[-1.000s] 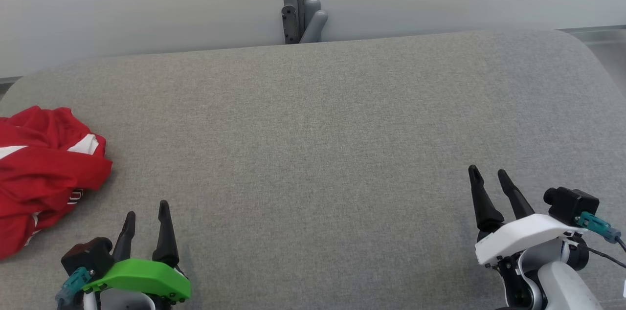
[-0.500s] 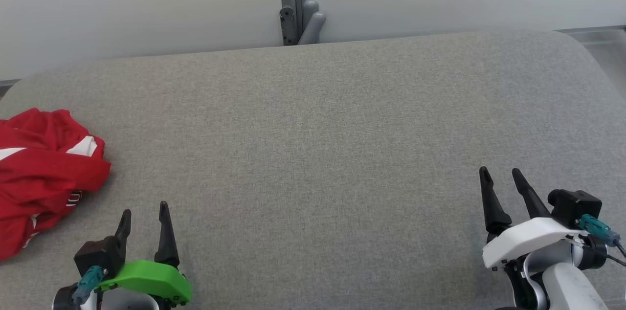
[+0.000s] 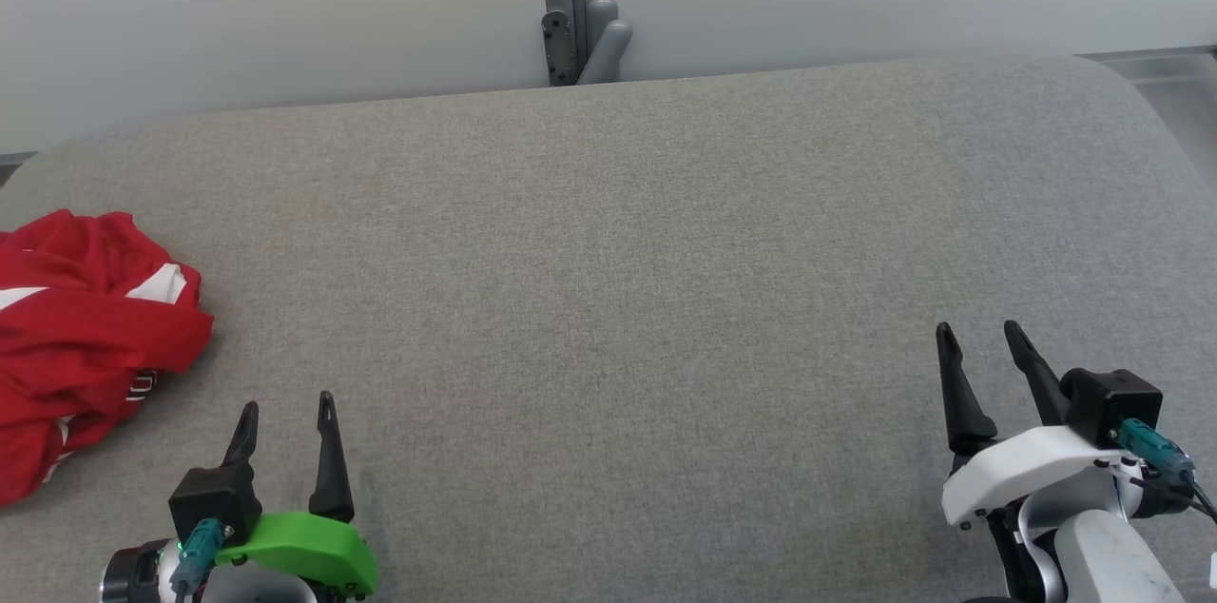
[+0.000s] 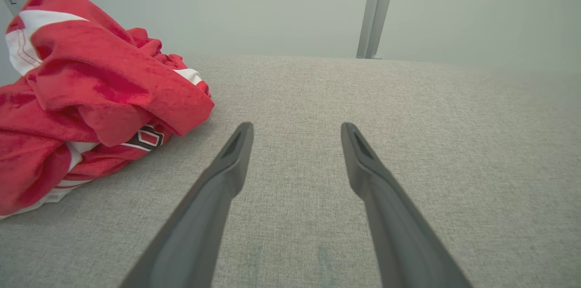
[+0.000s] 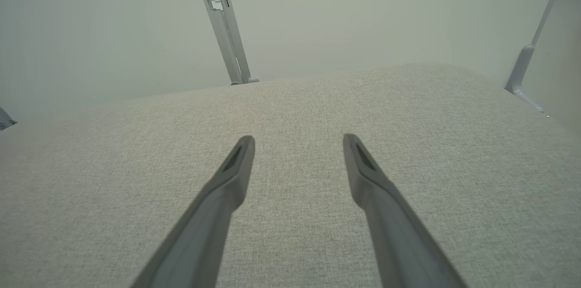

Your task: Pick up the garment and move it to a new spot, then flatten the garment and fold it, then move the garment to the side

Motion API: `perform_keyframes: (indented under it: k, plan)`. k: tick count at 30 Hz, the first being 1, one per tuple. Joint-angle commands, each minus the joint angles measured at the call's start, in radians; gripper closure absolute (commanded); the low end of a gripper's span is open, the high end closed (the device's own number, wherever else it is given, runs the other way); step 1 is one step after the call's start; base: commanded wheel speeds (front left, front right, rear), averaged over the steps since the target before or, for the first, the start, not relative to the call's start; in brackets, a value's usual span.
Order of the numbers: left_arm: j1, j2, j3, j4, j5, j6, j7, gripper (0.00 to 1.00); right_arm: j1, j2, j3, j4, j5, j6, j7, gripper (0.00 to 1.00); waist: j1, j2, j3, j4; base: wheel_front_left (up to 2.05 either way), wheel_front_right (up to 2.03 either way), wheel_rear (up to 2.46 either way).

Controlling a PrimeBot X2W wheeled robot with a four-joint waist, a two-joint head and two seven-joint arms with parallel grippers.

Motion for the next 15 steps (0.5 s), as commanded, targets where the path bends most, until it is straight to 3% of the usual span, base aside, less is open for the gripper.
perform_keyframes:
  k: [1,15]
  plan:
    - [-0.001,0.006,-0.002,0.001,0.021,0.006,-0.007,0.00,-0.009,-0.004,0.000,-0.001,-0.018,0.000,-0.011,0.00,-0.0001,-0.0001,0.001,-0.001,0.00,0.00,0.00]
    - [-0.003,0.004,-0.007,0.010,0.124,0.009,-0.034,0.00,-0.002,0.000,-0.004,0.002,-0.123,0.000,-0.037,0.00,-0.0001,-0.0001,0.013,0.002,0.00,0.00,0.00]
